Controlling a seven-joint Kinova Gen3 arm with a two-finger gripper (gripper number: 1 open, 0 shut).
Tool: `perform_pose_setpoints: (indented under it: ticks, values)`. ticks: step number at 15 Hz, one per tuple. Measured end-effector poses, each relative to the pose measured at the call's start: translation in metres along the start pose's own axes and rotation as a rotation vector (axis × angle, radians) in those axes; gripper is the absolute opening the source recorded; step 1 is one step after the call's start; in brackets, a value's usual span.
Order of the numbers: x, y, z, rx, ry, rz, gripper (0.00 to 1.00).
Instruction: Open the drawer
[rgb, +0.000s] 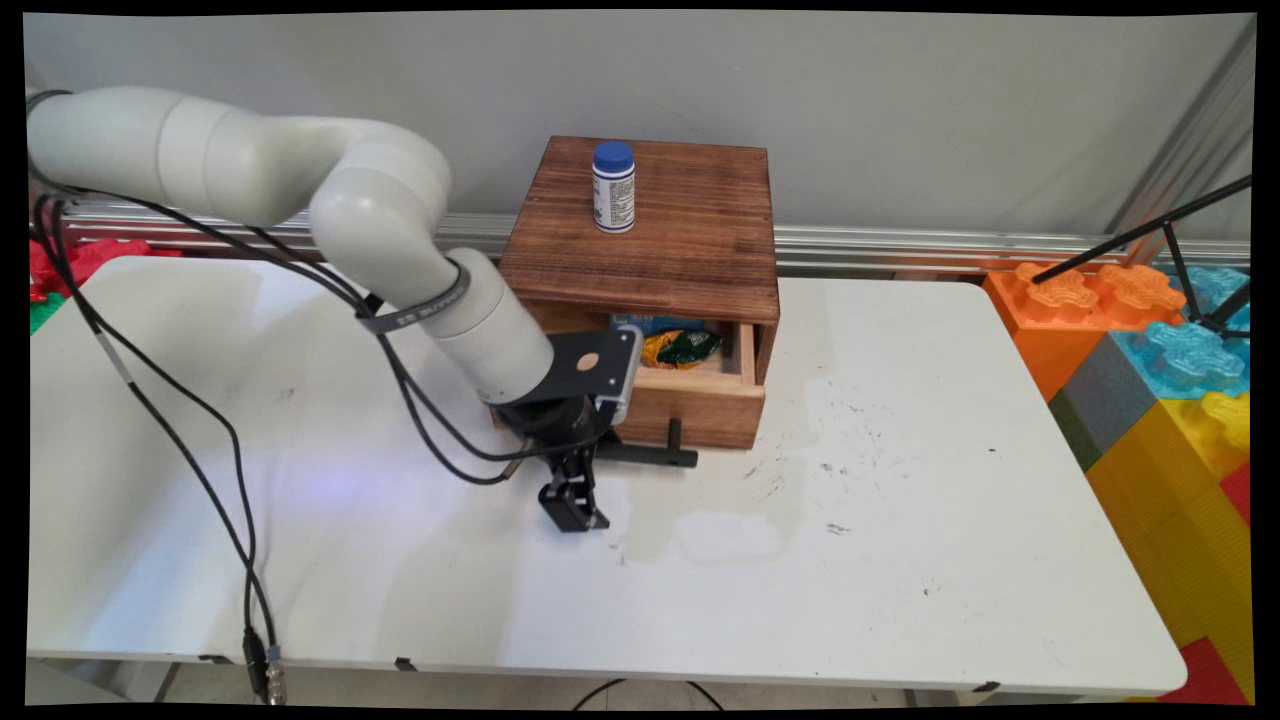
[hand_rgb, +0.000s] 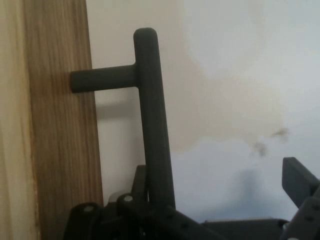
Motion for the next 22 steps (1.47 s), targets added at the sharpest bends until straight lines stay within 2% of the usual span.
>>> perform_pose_setpoints:
  ticks: [16, 22]
  values:
    - [0.002, 0.093, -0.014, -0.058, 0.027, 0.0, 1.0]
    - [0.001, 0.121, -0.018, -0.057, 0.023, 0.001, 1.0]
